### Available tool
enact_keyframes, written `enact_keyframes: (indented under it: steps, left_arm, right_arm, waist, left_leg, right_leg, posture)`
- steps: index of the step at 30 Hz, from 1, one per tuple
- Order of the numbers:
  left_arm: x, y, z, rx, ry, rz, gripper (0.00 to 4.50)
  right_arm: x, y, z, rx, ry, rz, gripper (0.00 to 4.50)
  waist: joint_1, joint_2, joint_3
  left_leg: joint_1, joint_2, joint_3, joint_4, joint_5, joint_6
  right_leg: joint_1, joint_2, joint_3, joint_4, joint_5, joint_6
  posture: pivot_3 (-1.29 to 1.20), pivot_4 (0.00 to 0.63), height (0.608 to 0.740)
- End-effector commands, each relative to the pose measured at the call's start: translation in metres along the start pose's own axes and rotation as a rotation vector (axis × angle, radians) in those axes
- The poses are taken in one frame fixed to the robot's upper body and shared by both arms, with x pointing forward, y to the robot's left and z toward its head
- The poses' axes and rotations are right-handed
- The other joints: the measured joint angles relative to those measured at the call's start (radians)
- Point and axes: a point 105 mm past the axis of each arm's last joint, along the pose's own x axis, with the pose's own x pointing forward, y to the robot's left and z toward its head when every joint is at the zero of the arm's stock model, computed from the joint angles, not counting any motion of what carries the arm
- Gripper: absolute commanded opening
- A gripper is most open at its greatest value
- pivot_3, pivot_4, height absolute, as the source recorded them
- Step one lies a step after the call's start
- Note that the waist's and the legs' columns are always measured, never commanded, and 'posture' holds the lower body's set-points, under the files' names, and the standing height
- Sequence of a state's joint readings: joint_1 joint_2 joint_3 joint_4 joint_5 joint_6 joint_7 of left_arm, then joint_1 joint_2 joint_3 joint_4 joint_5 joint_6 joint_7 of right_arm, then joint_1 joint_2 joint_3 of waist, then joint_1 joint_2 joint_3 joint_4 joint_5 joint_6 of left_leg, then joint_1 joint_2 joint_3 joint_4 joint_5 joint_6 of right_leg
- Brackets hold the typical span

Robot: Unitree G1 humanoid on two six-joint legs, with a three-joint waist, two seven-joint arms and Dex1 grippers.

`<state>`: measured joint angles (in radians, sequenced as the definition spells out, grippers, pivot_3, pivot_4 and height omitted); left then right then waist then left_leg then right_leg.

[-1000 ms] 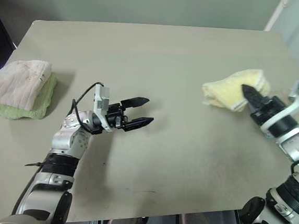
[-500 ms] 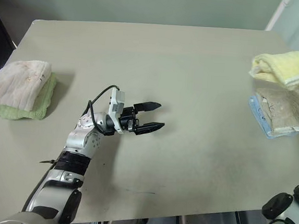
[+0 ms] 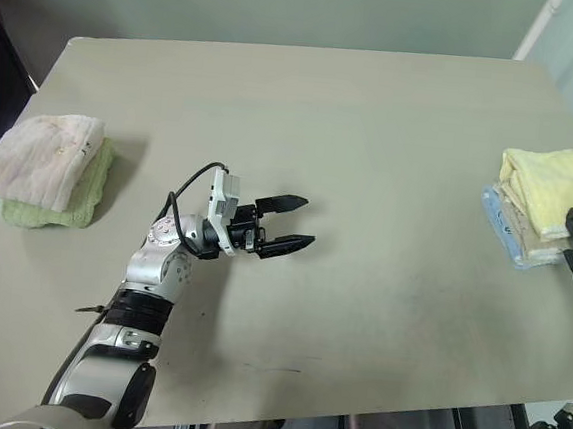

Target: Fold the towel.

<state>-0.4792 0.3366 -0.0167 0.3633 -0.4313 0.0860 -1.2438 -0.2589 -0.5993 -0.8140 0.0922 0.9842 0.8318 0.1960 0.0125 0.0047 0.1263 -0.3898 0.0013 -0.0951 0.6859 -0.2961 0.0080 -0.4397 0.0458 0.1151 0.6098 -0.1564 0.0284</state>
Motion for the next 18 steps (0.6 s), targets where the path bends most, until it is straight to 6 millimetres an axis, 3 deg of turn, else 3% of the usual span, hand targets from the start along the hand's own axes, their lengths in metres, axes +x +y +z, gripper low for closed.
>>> enact_keyframes:
  steps: [1,6,10,18]
  left_arm:
    - [0.001,0.000,0.007,0.034,-0.015,-0.008,4.50]
    - [0.001,-0.001,0.006,0.031,-0.016,-0.004,4.50]
    - [0.002,-0.002,0.005,0.028,-0.013,-0.007,4.50]
    - [0.004,-0.001,0.007,0.042,-0.009,-0.007,4.50]
  right_arm:
    - [-0.007,-0.004,0.014,-0.022,-0.056,-0.004,0.06]
    - [-0.014,-0.016,0.018,-0.012,-0.080,-0.055,0.06]
    - [-0.015,-0.015,0.020,0.017,-0.109,-0.048,1.19]
    - [-0.024,-0.003,0.037,-0.011,-0.141,0.013,4.05]
  waist:
    - [0.000,0.000,0.000]
    - [0.001,0.000,0.000]
    - [0.000,0.000,0.000]
    - [0.000,0.000,0.000]
  left_leg:
    - [0.001,0.000,0.000,0.000,0.000,0.000]
    - [0.002,0.000,0.000,0.002,0.000,0.001]
    - [0.002,0.000,0.000,0.004,-0.001,0.002]
    - [0.002,0.000,0.000,0.005,-0.001,0.002]
  right_leg:
    - [0.001,0.000,0.000,0.000,0.000,0.000]
    - [0.004,0.000,0.000,0.000,0.000,0.000]
    - [0.005,0.000,0.000,0.000,0.000,0.000]
    - [0.005,0.000,0.000,0.000,0.000,0.001]
  posture:
    - [0.00,0.150,0.740]
    - [0.00,0.150,0.740]
    - [0.00,0.150,0.740]
    - [0.00,0.150,0.740]
